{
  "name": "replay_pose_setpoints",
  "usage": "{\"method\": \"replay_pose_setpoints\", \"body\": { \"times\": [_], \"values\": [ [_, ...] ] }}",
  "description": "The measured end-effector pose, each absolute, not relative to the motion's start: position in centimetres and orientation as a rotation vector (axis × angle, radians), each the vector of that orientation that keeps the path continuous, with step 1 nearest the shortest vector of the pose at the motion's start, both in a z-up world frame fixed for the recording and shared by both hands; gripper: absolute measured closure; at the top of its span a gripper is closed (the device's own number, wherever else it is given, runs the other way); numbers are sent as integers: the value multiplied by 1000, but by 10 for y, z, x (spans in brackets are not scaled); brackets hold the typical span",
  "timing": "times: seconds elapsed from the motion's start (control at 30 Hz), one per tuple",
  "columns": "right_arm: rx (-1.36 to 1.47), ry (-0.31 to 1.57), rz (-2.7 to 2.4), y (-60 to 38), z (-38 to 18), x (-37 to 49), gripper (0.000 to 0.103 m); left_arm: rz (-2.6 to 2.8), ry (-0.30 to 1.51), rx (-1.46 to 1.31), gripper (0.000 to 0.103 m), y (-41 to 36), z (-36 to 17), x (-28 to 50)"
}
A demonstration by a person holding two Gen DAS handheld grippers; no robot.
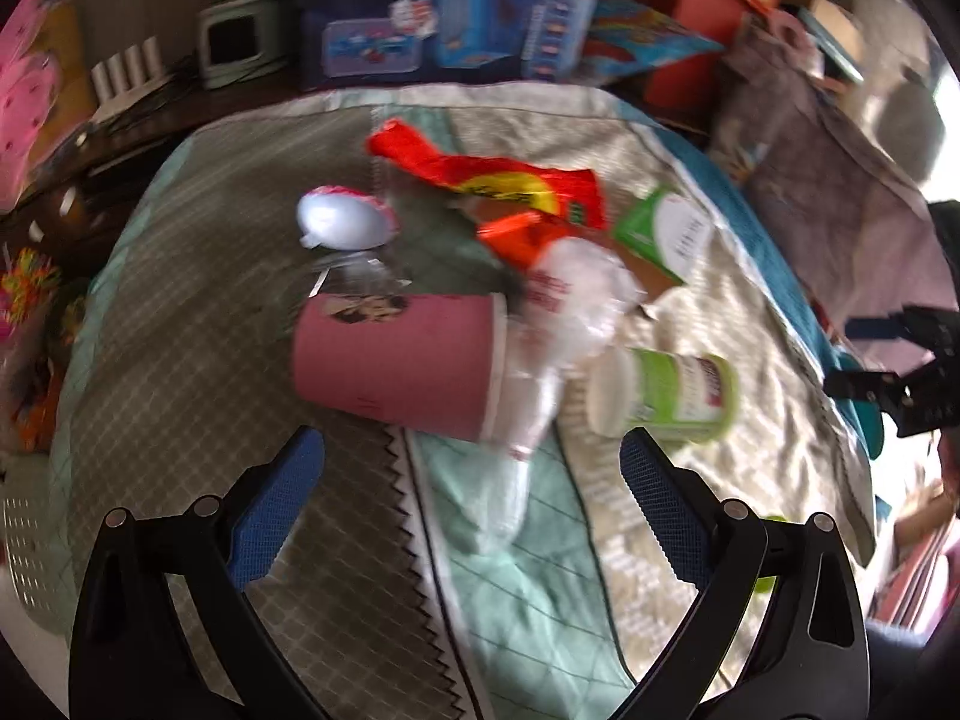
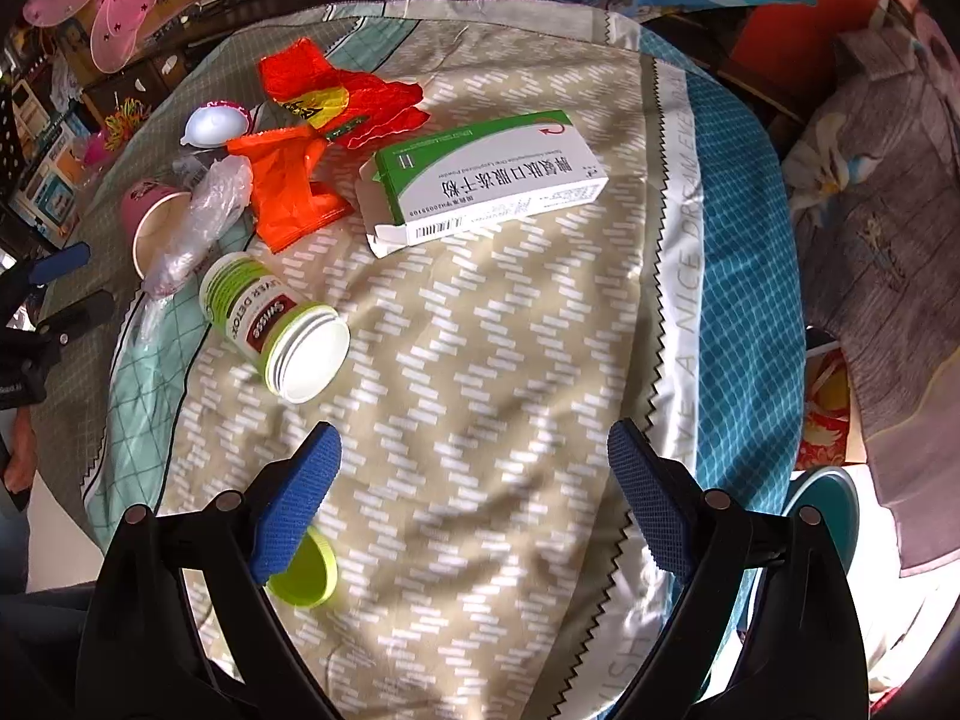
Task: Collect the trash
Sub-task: 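Return both tools over the table toward the pink cup and medicine box, then grasp the pink paper cup with the left gripper while the right gripper grasps the green medicine box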
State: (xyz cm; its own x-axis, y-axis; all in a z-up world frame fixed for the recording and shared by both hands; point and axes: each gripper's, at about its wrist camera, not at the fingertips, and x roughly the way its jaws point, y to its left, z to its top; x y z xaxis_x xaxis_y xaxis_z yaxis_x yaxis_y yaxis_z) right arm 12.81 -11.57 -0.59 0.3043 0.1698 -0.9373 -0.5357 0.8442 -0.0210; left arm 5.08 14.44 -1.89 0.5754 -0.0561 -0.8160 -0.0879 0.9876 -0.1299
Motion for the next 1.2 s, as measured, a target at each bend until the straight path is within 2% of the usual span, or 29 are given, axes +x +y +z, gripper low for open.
{"method": "replay_pose_setpoints", "body": {
  "times": [0.4,0.73,0.8,0.9,0.97,1.0,1.13,1.2],
  "values": [
    [-366,1202,488,-94,-19,139,16,213,998,-308,4,176,-44,73],
    [-423,1213,504,-66,-24,136,16,291,997,-279,4,203,-47,54],
    [-438,1213,502,-62,-24,135,16,327,1006,-280,7,209,-51,54],
    [-433,1216,494,-61,-24,136,16,332,1030,-323,33,214,-59,59],
    [-430,1219,482,-63,-24,137,16,330,1045,-355,70,215,-66,63],
    [-431,1220,478,-64,-24,137,16,321,1052,-369,81,215,-70,64],
    [-439,1221,456,-71,-22,140,16,314,1018,-322,97,208,-63,59],
    [-439,1222,442,-76,-22,143,16,269,990,-308,97,203,-50,54]
  ]
}}
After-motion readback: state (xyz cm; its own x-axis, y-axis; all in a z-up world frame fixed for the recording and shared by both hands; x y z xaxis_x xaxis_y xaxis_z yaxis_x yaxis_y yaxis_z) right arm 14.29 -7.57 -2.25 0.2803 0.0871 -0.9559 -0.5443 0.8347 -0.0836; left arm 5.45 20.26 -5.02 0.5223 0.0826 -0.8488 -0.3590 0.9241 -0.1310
